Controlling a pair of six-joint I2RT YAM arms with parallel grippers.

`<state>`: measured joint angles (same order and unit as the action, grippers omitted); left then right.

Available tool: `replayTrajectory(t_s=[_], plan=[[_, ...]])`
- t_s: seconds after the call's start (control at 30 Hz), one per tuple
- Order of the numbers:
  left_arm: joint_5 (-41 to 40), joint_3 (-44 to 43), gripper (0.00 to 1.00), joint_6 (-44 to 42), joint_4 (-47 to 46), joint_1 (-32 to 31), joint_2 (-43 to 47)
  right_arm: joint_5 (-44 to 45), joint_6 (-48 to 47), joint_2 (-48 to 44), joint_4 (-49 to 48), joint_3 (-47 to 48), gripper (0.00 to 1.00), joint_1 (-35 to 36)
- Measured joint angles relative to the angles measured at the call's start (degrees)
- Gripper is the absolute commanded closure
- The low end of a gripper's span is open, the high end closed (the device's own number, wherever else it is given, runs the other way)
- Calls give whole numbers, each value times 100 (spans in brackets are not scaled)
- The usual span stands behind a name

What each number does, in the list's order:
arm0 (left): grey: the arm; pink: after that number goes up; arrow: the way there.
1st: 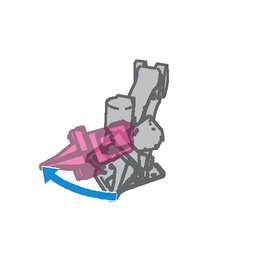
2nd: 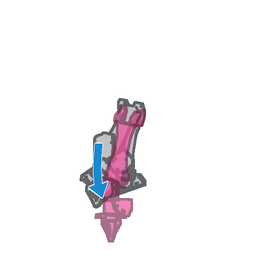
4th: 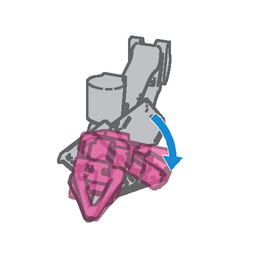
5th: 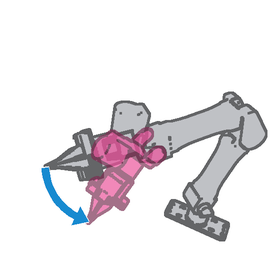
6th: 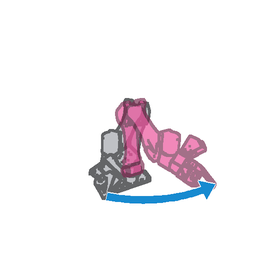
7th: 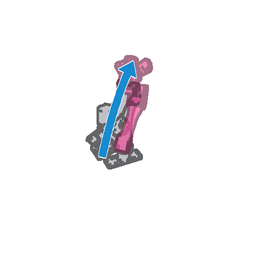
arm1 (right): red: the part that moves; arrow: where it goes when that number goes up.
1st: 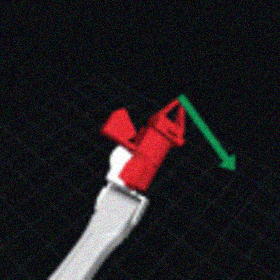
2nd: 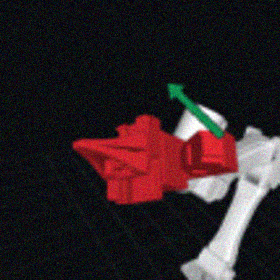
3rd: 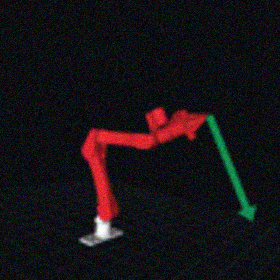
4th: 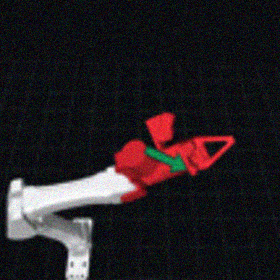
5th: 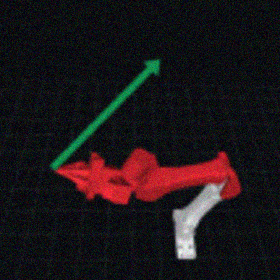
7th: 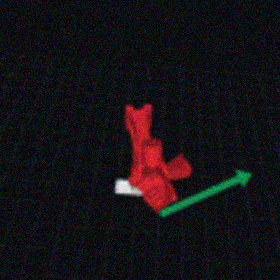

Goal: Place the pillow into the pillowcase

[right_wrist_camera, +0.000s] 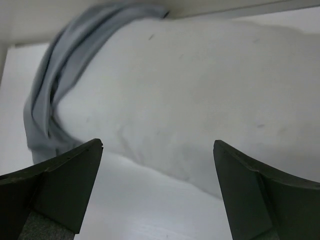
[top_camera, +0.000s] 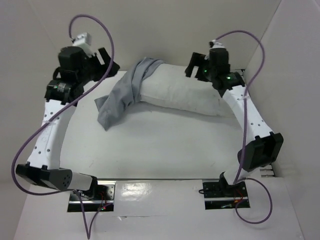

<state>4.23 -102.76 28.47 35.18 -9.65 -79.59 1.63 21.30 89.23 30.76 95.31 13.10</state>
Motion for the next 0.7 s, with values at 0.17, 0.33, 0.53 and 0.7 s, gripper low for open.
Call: replayTrajectory(t_s=[0.17,0.33,0.53,0.7], plan=[[-28,1880,4,229,-7,52,-382,46,-256,636,37,-149,1,1104],[-404,3471,3,715,83,435,-487,304,-448,1388,186,-98,1,1659],[-398,4446,0,1333,-605,1272,-420,970,-599,2135,363,341,1,1895],[-468,4221,0,1401,-942,1283,-1095,1298,-599,2404,470,678,1,1888]])
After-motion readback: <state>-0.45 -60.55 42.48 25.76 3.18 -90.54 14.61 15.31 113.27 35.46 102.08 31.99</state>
